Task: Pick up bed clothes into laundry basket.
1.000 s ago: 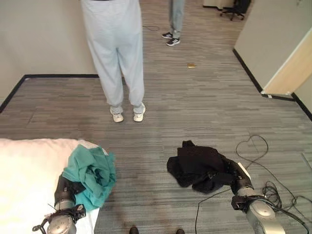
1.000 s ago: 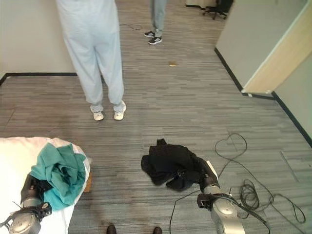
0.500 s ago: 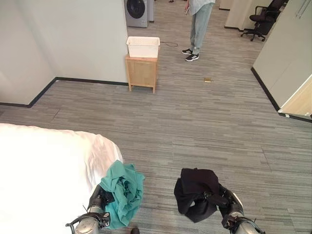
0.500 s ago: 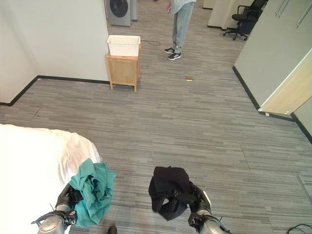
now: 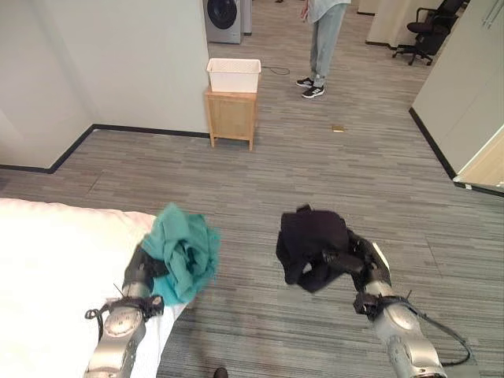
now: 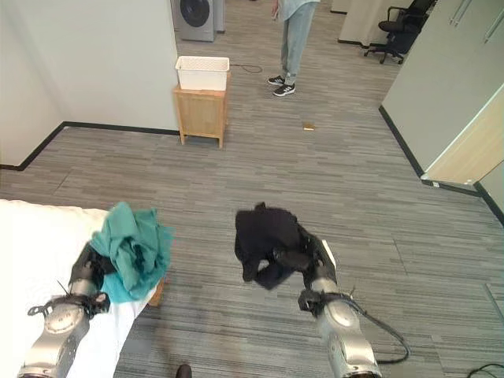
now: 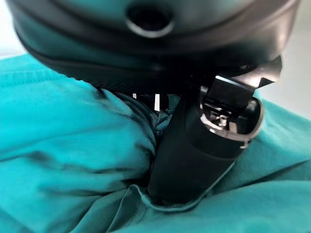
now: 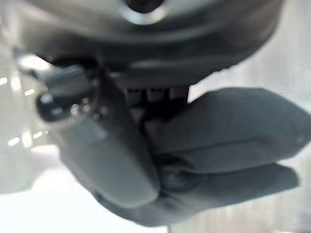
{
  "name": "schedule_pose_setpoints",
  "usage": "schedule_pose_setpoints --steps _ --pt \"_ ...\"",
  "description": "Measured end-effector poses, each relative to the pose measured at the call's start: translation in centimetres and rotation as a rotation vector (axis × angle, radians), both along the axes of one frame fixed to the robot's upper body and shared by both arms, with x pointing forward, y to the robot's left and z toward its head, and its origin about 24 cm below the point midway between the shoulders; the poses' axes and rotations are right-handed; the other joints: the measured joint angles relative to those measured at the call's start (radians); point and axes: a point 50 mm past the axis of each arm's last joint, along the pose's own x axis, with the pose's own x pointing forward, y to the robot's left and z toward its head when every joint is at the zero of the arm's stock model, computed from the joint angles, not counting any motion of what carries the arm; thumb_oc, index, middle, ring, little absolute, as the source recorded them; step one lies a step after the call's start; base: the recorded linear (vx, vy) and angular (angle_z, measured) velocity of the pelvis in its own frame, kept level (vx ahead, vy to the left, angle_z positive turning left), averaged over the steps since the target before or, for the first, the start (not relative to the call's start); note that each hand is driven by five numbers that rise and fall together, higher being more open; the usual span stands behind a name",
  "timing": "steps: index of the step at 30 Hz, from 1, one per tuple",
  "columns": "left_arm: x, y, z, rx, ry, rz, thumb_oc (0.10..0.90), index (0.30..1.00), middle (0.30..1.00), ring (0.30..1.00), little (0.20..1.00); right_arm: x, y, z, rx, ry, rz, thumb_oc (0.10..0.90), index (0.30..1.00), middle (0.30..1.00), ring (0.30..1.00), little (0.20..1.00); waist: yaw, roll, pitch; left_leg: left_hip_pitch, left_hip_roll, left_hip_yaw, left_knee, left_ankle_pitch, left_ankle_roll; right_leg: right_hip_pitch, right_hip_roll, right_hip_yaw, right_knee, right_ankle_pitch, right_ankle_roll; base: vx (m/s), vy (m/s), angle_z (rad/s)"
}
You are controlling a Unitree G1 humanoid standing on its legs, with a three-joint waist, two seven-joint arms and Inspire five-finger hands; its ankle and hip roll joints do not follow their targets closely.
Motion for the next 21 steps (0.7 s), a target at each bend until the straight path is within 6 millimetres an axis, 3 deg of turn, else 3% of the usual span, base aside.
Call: schedule_pose_setpoints --steps 4,5,7,10,11,12,14,17,19,20,21 --pt "0.1 -0.2 0.1 -0.001 -0.009 -0.006 0.400 0.300 0.300 0.300 0.300 -0.2 0.7 -0.5 -0.020 0.019 0.043 0.400 0.300 0.300 0.300 0.300 -0.002 0.013 0.006 -0.012 0.003 0.021 0.002 -0.008 0.008 -0.055 0.000 0.027 0.075 -0.009 0.006 -0.04 0.102 -0.19" --pt "0.1 -0.3 -0.4 -0.016 0.004 0.001 0.400 0.300 0.300 0.300 0.300 -0.1 0.8 -0.5 -0.024 0.018 0.048 0.400 0.300 0.300 0.300 0.300 0.004 0.035 0.022 -0.027 0.006 0.010 0.028 -0.030 0.036 -0.130 0.003 0.045 0.197 -0.025 0.026 0.01 0.114 -0.57" --pt "-0.3 -0.4 -1.4 -0.029 0.047 0.006 0.400 0.300 0.300 0.300 0.300 -0.3 1.1 -0.8 -0.029 0.032 0.064 0.400 0.300 0.300 0.300 0.300 -0.007 0.068 0.058 -0.036 0.023 0.005 0.070 -0.045 0.048 -0.244 0.005 0.065 0.416 -0.026 0.051 0.08 0.066 -0.52" --pt "-0.7 -0.4 -2.7 -0.078 0.101 0.027 0.400 0.300 0.300 0.300 0.300 -2.1 1.4 -2.8 -0.031 0.123 0.083 0.400 0.300 0.300 0.300 0.300 -0.053 0.057 0.104 -0.018 -0.003 -0.002 0.097 -0.083 0.072 -0.399 -0.048 0.076 0.690 -0.031 0.078 0.33 -0.094 -0.13" --pt "-0.7 -0.3 -2.7 -0.085 0.100 0.034 0.400 0.300 0.300 0.300 0.300 -2.3 1.3 -3.0 -0.037 0.130 0.085 0.400 0.300 0.300 0.300 0.300 -0.053 0.054 0.110 -0.016 -0.005 0.001 0.097 -0.084 0.072 -0.420 -0.054 0.076 0.701 -0.031 0.077 0.56 -0.238 0.18" --pt "-0.8 -0.1 -2.7 -0.091 0.100 0.046 0.400 0.300 0.300 0.300 0.300 -2.5 1.3 -3.1 -0.042 0.139 0.082 0.400 0.300 0.300 0.300 0.300 -0.068 0.051 0.114 -0.040 -0.008 -0.005 0.101 -0.084 0.071 -0.443 -0.082 0.049 0.620 -0.042 0.080 0.32 -0.142 0.11" --pt "-0.8 0.2 -2.6 -0.093 0.097 0.066 0.400 0.300 0.300 0.300 0.300 -2.6 1.1 -3.2 -0.040 0.143 0.073 0.400 0.300 0.300 0.300 0.300 -0.079 0.046 0.118 -0.045 -0.009 -0.015 0.098 -0.084 0.071 -0.438 -0.105 0.055 0.422 -0.039 0.085 0.45 -0.199 0.16" --pt "-0.8 0.8 -2.5 -0.091 0.088 0.101 0.400 0.300 0.300 0.300 0.300 -2.6 1.1 -3.2 -0.037 0.142 0.066 0.400 0.300 0.300 0.300 0.300 -0.093 0.043 0.119 -0.039 -0.006 -0.042 0.100 -0.094 0.055 -0.402 -0.107 0.103 0.196 -0.031 0.080 0.56 -0.306 0.22" --pt "-1.2 1.1 -2.6 -0.095 0.089 0.121 0.400 0.300 0.300 0.300 0.300 -2.8 1.1 -3.6 -0.036 0.159 0.066 0.400 0.300 0.300 0.300 0.300 -0.102 0.026 0.111 -0.004 0.015 -0.067 0.100 -0.118 0.014 -0.354 -0.094 0.073 0.224 -0.016 0.051 0.48 -0.322 0.51" --pt "-1.6 1.4 -2.7 -0.090 0.096 0.132 0.400 0.300 0.300 0.300 0.300 -3.2 1.2 -4.2 -0.025 0.183 0.061 0.400 0.300 0.300 0.300 0.300 -0.105 0.002 0.088 0.005 0.025 -0.088 0.107 -0.137 -0.016 -0.324 -0.075 0.080 0.226 -0.025 0.056 0.30 -0.229 0.60" --pt "-2.0 1.7 -2.8 -0.085 0.098 0.142 0.400 0.300 0.300 0.300 0.300 -3.2 1.2 -4.5 -0.023 0.195 0.057 0.400 0.300 0.300 0.300 0.300 -0.104 -0.011 0.072 0.020 0.060 -0.100 0.113 -0.153 -0.043 -0.301 -0.034 0.063 0.239 0.008 0.010 0.48 -0.404 0.55"
